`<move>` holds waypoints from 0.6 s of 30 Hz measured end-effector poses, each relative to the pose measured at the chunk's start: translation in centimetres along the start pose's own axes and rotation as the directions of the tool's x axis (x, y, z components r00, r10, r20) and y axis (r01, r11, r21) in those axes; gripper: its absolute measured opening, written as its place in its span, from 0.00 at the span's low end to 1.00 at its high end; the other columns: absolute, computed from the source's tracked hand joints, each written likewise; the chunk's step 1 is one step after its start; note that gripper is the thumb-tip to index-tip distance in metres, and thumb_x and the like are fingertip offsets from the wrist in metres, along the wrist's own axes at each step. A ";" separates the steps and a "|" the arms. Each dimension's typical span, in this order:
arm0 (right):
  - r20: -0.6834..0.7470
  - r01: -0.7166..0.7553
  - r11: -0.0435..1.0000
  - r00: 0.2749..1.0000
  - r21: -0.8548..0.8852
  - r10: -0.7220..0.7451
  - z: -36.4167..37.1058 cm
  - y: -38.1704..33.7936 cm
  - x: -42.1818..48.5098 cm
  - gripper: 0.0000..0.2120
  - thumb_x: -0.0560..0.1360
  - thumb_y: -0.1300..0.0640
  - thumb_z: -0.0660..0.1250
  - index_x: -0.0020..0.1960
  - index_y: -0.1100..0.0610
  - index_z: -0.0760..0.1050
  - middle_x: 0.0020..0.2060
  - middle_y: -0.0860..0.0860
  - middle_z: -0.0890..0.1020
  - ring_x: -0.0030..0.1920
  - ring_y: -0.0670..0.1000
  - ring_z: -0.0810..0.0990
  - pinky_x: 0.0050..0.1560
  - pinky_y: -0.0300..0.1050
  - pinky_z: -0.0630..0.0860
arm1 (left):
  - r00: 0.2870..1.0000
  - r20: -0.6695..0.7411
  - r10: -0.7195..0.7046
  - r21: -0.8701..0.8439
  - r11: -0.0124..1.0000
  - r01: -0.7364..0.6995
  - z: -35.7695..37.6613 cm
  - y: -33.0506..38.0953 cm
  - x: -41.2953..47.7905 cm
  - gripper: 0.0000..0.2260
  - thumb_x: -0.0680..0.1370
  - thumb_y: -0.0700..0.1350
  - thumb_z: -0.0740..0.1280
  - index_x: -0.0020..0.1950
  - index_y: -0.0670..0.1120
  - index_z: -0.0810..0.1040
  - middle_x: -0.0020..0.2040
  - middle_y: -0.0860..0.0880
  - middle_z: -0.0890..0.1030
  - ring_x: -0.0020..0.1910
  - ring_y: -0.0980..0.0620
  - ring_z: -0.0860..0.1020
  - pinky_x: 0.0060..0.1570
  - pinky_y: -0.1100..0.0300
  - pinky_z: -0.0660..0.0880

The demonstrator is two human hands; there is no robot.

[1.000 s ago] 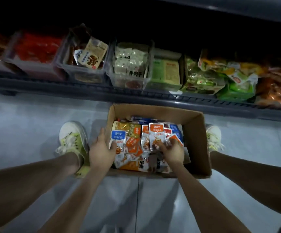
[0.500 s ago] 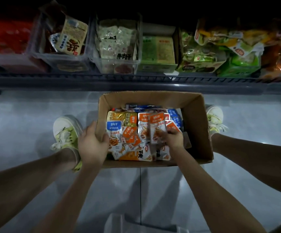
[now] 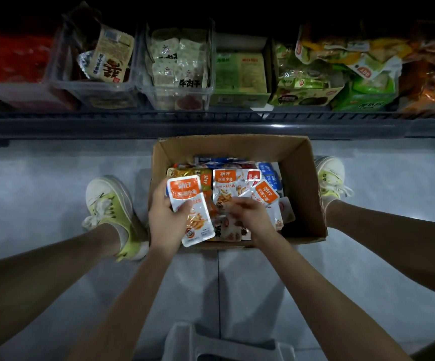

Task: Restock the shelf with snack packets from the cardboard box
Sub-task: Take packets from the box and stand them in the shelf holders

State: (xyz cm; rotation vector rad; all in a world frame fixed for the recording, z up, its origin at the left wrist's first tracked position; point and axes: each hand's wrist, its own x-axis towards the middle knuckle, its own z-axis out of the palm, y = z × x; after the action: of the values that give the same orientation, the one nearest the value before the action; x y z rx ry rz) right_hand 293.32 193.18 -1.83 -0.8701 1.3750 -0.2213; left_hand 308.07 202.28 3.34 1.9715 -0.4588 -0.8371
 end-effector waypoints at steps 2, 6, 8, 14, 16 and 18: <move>-0.210 0.000 0.990 0.977 -0.144 -0.030 -0.5 0.5 2.6 0.11 0.74 0.55 0.71 0.56 0.56 0.77 0.52 0.53 0.83 0.53 0.53 0.81 0.54 0.53 0.79 | 1.000 -0.007 -0.016 -0.014 1.000 0.016 -0.6 -0.1 0.6 0.22 0.74 0.34 0.69 0.66 0.46 0.70 0.50 0.53 0.80 0.48 0.58 0.79 0.50 0.58 0.76; -0.363 -0.054 0.963 0.931 -0.264 -0.047 0.3 0.5 5.6 0.21 0.74 0.51 0.71 0.63 0.56 0.74 0.56 0.52 0.81 0.54 0.54 0.80 0.54 0.51 0.78 | 0.999 -0.031 -0.016 0.052 0.998 0.017 -1.0 -0.7 2.0 0.12 0.75 0.37 0.70 0.57 0.46 0.77 0.53 0.49 0.81 0.51 0.52 0.80 0.48 0.60 0.75; -0.410 -0.077 0.936 0.909 -0.343 -0.076 1.4 0.7 6.6 0.23 0.72 0.46 0.72 0.63 0.54 0.74 0.56 0.52 0.81 0.54 0.53 0.79 0.52 0.49 0.78 | 0.998 -0.042 -0.046 0.025 0.999 0.047 -0.9 -0.9 2.4 0.09 0.75 0.38 0.69 0.55 0.45 0.77 0.49 0.51 0.81 0.50 0.51 0.80 0.48 0.58 0.76; -0.483 -0.204 0.795 0.867 -0.571 -0.125 3.2 1.9 8.2 0.23 0.72 0.42 0.70 0.61 0.54 0.77 0.60 0.54 0.72 0.61 0.55 0.70 0.56 0.48 0.73 | 0.991 -0.036 -0.130 -0.079 0.989 0.127 -0.3 -1.1 2.9 0.10 0.76 0.38 0.69 0.56 0.44 0.75 0.48 0.50 0.81 0.50 0.47 0.81 0.49 0.48 0.79; -0.487 -0.173 0.890 0.871 -0.421 -0.061 3.2 2.0 8.5 0.19 0.70 0.44 0.73 0.56 0.53 0.78 0.55 0.52 0.75 0.58 0.54 0.74 0.54 0.51 0.77 | 0.990 -0.024 -0.136 -0.079 0.988 0.134 -0.1 -1.1 3.1 0.10 0.76 0.39 0.68 0.57 0.44 0.75 0.51 0.48 0.82 0.50 0.47 0.82 0.49 0.47 0.79; -0.422 -0.103 0.992 0.904 -0.076 0.062 2.5 1.3 7.7 0.11 0.69 0.51 0.75 0.48 0.52 0.77 0.47 0.50 0.80 0.51 0.53 0.79 0.46 0.52 0.80 | 0.990 -0.024 -0.137 -0.068 0.988 0.135 0.1 -1.2 3.1 0.10 0.77 0.39 0.68 0.57 0.44 0.75 0.52 0.47 0.81 0.51 0.47 0.81 0.49 0.48 0.79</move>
State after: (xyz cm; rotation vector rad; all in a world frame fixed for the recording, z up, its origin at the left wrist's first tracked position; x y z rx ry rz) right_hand 296.90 190.39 -8.60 -0.8726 1.8346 -0.2900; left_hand 310.19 200.92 1.14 1.9673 -0.2783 -0.8968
